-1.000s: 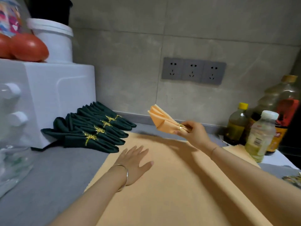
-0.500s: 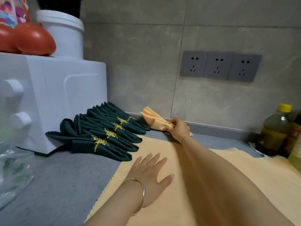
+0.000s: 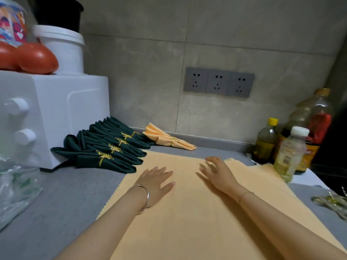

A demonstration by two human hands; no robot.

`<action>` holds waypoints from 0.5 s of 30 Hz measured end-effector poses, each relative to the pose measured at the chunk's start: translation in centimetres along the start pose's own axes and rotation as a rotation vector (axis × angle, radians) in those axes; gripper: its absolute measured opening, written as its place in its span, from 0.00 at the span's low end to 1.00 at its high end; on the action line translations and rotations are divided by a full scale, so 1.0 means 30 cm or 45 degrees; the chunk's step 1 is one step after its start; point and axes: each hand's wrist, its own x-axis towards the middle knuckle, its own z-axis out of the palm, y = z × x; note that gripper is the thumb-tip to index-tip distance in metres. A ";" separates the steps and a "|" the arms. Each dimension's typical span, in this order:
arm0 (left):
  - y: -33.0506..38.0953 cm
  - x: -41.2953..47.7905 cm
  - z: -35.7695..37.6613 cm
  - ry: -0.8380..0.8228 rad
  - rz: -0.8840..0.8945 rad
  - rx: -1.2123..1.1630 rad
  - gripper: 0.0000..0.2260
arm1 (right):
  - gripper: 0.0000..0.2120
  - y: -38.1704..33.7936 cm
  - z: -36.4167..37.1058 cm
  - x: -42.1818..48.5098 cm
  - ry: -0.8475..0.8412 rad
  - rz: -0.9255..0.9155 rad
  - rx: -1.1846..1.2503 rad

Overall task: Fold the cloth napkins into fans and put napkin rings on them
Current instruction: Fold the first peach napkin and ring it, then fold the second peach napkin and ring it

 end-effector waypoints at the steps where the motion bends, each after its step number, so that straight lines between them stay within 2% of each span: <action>1: 0.023 -0.020 -0.005 -0.006 0.009 -0.008 0.24 | 0.23 0.021 -0.037 -0.079 -0.048 0.021 -0.045; 6: 0.154 -0.149 0.006 -0.082 0.069 0.035 0.27 | 0.26 0.080 -0.179 -0.395 -0.228 -0.001 -0.267; 15: 0.372 -0.587 0.054 -0.217 0.321 -0.010 0.30 | 0.33 -0.014 -0.333 -0.935 -0.471 -0.199 -0.295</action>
